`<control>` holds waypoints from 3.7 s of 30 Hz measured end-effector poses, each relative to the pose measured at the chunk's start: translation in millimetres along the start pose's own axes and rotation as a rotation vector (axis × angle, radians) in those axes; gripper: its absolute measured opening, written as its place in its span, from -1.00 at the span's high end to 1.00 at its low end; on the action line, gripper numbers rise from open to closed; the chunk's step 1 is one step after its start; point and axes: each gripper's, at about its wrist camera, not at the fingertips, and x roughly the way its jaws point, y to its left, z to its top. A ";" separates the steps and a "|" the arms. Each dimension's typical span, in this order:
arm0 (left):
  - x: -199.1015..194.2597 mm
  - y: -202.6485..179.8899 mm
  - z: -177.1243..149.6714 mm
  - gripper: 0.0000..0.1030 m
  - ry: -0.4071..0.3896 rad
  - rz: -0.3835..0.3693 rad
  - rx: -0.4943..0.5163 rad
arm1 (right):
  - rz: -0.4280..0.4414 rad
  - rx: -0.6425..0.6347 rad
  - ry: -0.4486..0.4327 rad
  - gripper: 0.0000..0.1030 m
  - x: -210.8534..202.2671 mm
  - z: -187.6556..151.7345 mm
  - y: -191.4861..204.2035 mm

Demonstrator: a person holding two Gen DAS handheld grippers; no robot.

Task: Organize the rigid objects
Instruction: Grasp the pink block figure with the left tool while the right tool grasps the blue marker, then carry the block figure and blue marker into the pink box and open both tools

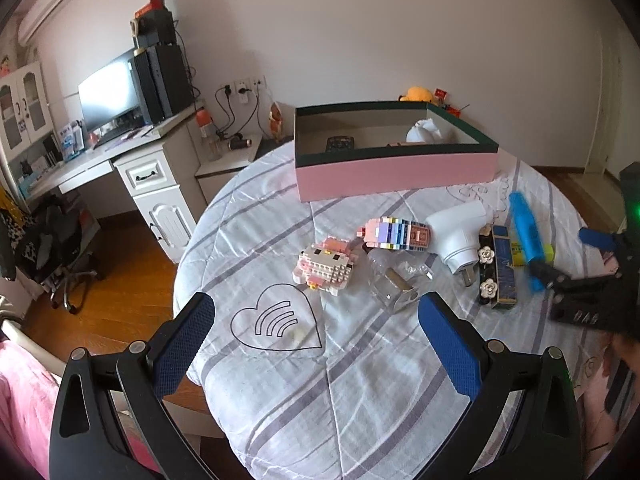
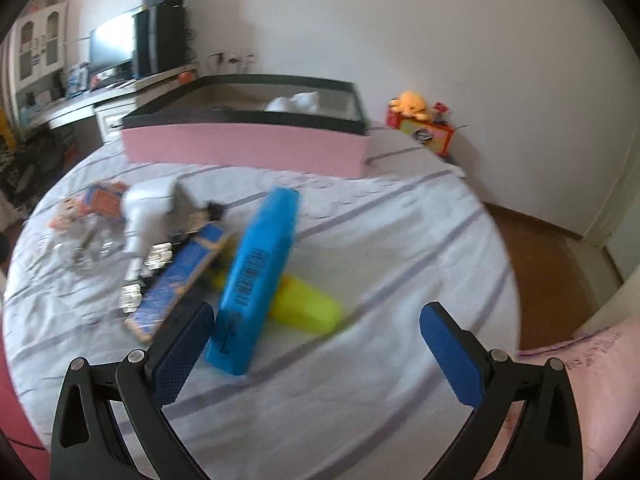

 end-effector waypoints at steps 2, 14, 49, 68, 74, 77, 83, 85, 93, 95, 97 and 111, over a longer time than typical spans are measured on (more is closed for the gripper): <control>5.4 -1.4 -0.8 -0.99 0.014 -0.003 0.003 | -0.021 0.024 0.010 -1.00 1.5 -0.3 -13.0; 24.3 -12.6 -1.9 -0.99 0.056 -0.019 0.032 | 0.149 0.052 0.025 -0.23 24.4 23.9 -25.1; 84.2 18.6 8.7 -0.99 0.123 -0.003 -0.033 | 0.137 -0.041 0.049 0.35 47.5 31.4 -25.1; 94.2 1.6 13.6 0.14 0.110 -0.125 -0.014 | 0.128 -0.060 0.038 0.48 47.1 31.0 -20.7; 77.8 3.0 12.2 0.14 0.105 -0.125 -0.014 | 0.132 -0.067 0.038 0.53 45.8 31.6 -20.1; 66.1 2.3 15.1 0.14 0.089 -0.129 -0.002 | 0.140 -0.056 0.039 0.53 42.3 31.6 -21.1; 41.3 1.5 22.0 0.14 0.041 -0.134 0.008 | 0.167 -0.048 0.014 0.53 25.5 32.0 -16.1; 33.7 0.0 25.4 0.13 0.025 -0.135 0.015 | 0.170 -0.046 -0.007 0.53 17.5 34.1 -14.7; -10.5 -7.9 48.3 0.13 -0.079 -0.105 0.041 | 0.215 -0.060 -0.112 0.53 -34.7 54.7 -4.7; -22.8 -7.5 54.7 0.13 -0.112 -0.094 0.040 | 0.225 -0.061 -0.155 0.53 -51.2 62.7 -1.4; -36.1 -6.7 62.6 0.13 -0.145 -0.086 0.038 | 0.238 -0.063 -0.192 0.53 -65.7 70.3 2.0; -64.5 -12.3 117.5 0.13 -0.269 -0.079 0.089 | 0.284 -0.130 -0.288 0.53 -93.6 115.7 26.7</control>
